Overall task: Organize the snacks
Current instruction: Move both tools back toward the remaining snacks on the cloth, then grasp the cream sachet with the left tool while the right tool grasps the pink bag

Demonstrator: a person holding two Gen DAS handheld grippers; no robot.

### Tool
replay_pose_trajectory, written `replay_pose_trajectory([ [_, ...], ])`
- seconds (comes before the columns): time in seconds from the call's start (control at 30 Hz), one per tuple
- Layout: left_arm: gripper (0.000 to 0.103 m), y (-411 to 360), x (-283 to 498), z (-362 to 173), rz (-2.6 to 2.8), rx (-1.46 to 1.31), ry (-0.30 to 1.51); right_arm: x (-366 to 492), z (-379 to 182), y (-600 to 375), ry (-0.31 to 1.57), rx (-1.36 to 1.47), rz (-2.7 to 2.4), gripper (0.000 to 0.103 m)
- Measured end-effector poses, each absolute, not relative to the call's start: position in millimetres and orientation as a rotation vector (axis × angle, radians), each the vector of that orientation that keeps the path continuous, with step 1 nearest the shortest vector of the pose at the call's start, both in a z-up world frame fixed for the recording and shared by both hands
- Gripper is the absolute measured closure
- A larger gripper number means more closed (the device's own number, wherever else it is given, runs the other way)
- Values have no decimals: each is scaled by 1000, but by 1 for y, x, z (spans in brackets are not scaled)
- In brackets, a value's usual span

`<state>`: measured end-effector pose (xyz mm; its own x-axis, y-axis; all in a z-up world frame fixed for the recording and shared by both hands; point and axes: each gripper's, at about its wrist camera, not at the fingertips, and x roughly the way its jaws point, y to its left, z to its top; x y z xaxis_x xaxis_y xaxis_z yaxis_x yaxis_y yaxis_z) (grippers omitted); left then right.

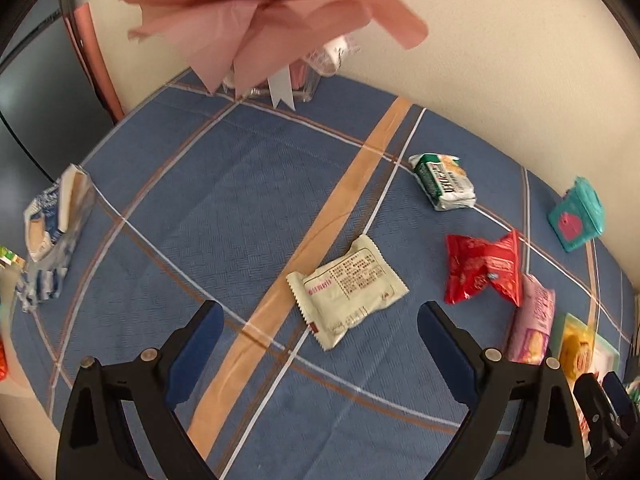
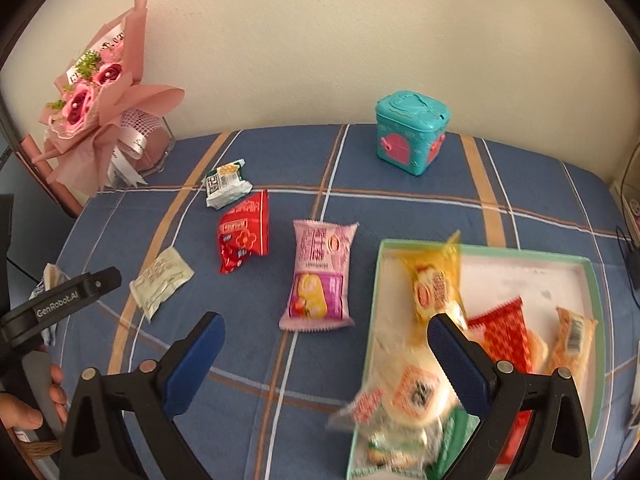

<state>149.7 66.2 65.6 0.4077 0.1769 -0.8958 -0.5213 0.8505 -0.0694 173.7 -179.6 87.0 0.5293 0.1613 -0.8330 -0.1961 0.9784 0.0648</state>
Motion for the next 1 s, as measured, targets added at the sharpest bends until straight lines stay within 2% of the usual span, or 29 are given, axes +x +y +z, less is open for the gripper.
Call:
replay_pose_trajectory([
  [0.27,5,71,179,34,454,-406,1098,205,53,-167,1015,-40,204,21],
  [0.47,6,69,192,10,482,-398,1132,222,32,-163,1035,-43,189,28],
  [0.73,6,77,196,-9,519,-410,1138,233,14,-158,1046,-68,178,32],
  [1.0,27,66,204,-3,505,-362,1108,236,-2,-154,1087,-83,172,54],
])
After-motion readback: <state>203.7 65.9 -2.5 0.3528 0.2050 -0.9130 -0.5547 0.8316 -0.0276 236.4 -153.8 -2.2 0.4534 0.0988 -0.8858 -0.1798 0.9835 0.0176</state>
